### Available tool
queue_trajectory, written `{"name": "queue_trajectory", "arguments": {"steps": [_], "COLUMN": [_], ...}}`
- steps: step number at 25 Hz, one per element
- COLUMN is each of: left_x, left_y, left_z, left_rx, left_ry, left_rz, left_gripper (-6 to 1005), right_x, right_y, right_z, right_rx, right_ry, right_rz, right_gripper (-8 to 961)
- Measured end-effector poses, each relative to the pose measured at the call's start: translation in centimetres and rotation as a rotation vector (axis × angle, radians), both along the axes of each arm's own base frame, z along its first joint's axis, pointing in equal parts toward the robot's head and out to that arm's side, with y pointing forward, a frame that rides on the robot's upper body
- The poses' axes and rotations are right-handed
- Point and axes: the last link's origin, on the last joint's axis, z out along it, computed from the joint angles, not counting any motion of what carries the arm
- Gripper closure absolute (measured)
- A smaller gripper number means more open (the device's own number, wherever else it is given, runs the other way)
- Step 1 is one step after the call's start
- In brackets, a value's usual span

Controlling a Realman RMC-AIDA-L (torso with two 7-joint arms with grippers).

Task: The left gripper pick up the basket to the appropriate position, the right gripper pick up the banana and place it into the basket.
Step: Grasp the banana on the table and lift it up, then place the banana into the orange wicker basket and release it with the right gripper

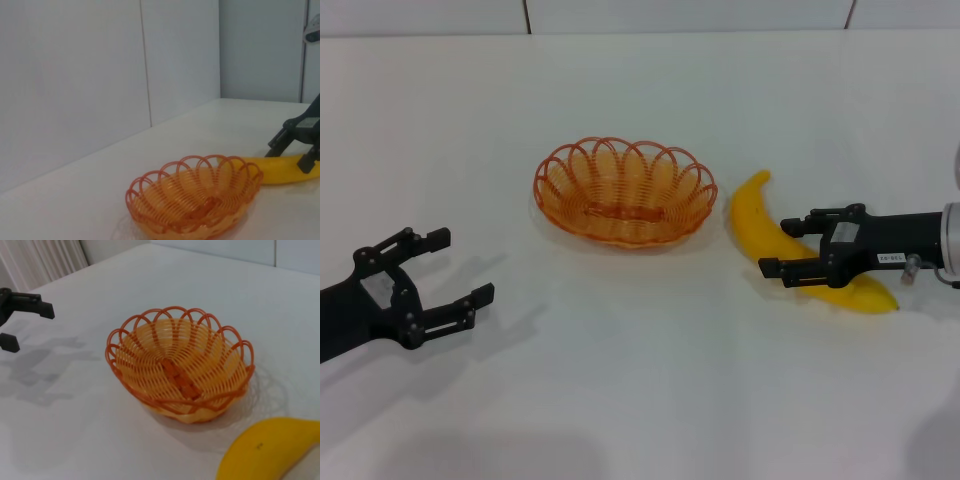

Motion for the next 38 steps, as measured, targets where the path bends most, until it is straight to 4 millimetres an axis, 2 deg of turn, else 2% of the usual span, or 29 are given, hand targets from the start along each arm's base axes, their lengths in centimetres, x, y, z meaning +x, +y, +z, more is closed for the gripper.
{"name": "queue_trajectory", "arguments": {"steps": [9, 14, 21, 25, 29, 31, 34, 38], "left_x": [0.0, -0.1, -0.1, -0.1, -0.1, 0.0, 0.3, 1.0], "left_y": [-0.1, -0.1, -0.2, -0.2, -0.2, -0.1, 0.2, 0.8], "left_z": [0.0, 0.0, 0.1, 0.1, 0.1, 0.1, -0.2, -0.9], "left_rx": [0.0, 0.002, 0.002, 0.002, 0.002, 0.002, -0.005, -0.031], "left_ry": [0.002, 0.001, 0.0, -0.001, -0.001, -0.001, -0.002, -0.025], "left_rz": [-0.002, -0.002, 0.001, 0.0, -0.001, -0.003, -0.011, -0.019], "left_gripper": [106, 105, 109, 109, 109, 109, 108, 108], "right_x": [0.5, 0.7, 0.0, -0.5, -2.4, -3.9, -7.0, -10.8], "right_y": [0.2, 0.1, 0.2, 0.8, 2.4, 3.0, 3.6, 4.1], "right_z": [0.0, 0.0, 0.5, 1.2, 2.8, 2.9, 1.6, -1.7], "right_rx": [0.017, 0.013, 0.009, 0.066, 0.199, 0.232, 0.213, 0.116], "right_ry": [-0.022, -0.029, -0.022, 0.018, 0.128, 0.168, 0.203, 0.168], "right_rz": [-0.036, -0.048, -0.022, -0.017, 0.052, 0.134, 0.291, 0.461], "right_gripper": [228, 349, 424, 467, 454, 447, 437, 424]}}
